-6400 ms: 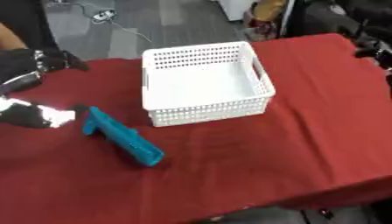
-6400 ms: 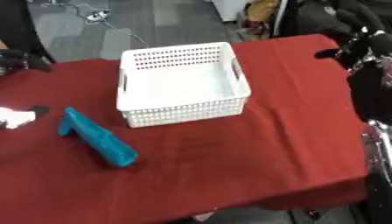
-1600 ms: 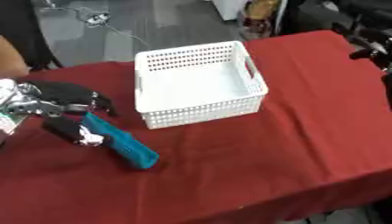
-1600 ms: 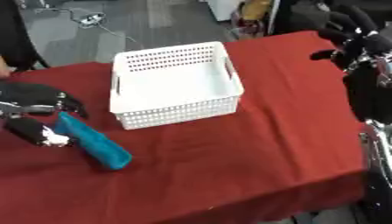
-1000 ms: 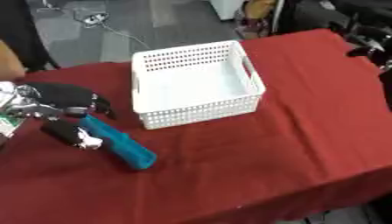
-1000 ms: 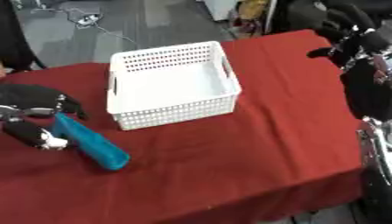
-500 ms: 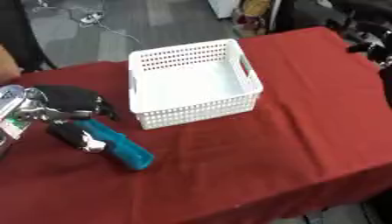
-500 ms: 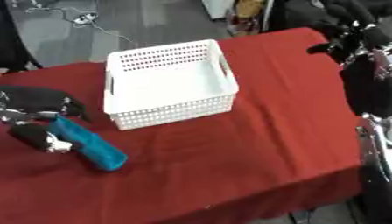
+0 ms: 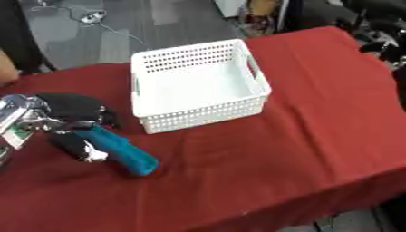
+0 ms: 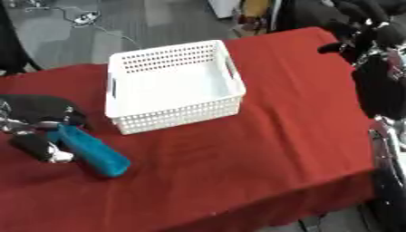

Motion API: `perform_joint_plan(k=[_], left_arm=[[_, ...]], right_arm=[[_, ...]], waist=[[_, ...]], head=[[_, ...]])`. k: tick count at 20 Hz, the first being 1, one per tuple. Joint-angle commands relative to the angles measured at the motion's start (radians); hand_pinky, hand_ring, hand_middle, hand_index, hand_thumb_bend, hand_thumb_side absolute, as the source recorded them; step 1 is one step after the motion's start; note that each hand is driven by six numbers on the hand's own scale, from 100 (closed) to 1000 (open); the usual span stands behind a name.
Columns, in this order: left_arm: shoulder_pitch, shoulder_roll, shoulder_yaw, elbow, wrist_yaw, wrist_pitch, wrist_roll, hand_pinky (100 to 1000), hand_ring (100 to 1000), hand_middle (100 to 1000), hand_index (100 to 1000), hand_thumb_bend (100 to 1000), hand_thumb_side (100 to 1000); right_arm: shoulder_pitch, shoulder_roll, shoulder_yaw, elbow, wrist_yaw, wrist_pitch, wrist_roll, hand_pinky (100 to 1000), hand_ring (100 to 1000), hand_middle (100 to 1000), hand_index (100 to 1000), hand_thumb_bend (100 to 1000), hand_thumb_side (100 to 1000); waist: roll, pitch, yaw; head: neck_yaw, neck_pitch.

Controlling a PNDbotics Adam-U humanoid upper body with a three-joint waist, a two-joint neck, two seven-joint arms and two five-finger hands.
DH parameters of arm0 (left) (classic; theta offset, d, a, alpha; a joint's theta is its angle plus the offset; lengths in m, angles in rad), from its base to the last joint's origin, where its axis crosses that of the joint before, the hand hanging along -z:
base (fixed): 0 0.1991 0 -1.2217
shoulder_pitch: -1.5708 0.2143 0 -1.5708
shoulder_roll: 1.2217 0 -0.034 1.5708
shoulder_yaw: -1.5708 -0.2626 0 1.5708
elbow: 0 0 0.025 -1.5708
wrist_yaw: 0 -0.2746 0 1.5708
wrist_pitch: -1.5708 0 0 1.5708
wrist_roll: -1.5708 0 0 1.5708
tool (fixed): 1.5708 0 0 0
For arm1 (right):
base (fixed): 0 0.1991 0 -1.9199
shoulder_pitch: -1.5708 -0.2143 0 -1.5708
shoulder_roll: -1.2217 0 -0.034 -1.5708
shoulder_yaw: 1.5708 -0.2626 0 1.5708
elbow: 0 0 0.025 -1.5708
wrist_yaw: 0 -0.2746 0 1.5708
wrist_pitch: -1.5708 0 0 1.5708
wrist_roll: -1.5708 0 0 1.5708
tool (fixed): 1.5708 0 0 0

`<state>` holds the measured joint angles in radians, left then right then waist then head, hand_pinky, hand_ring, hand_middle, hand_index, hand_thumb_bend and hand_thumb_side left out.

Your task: Pick up objects on the table and place them in the box.

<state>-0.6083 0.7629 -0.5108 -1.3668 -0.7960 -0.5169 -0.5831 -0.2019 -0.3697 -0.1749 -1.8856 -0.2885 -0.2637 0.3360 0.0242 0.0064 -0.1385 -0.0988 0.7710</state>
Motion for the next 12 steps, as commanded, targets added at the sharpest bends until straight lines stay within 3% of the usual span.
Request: perform_joint_plan(k=[1, 12], left_arm=[[-0.007, 0.036, 0.010, -0.012, 0.020, -0.101, -0.102, 910, 837, 766, 898, 658, 916], [0.022, 0.060, 0.005, -0.046, 0.069, -0.086, -0.121, 851, 799, 741, 881, 650, 931]], right_arm=[[-0.019, -0.018, -0.003, -0.012, -0.006, 0.001, 0.000, 680, 862, 914, 1000, 100, 1000], [-0.017, -0.018, -0.003, -0.013, -0.006, 0.001, 0.000, 679, 862, 914, 1000, 100, 1000]], waist=[[0.001, -0.009, 0.000], [0.000, -0.008, 0.000]], head=[[-0.017, -0.001], [-0.018, -0.001]])
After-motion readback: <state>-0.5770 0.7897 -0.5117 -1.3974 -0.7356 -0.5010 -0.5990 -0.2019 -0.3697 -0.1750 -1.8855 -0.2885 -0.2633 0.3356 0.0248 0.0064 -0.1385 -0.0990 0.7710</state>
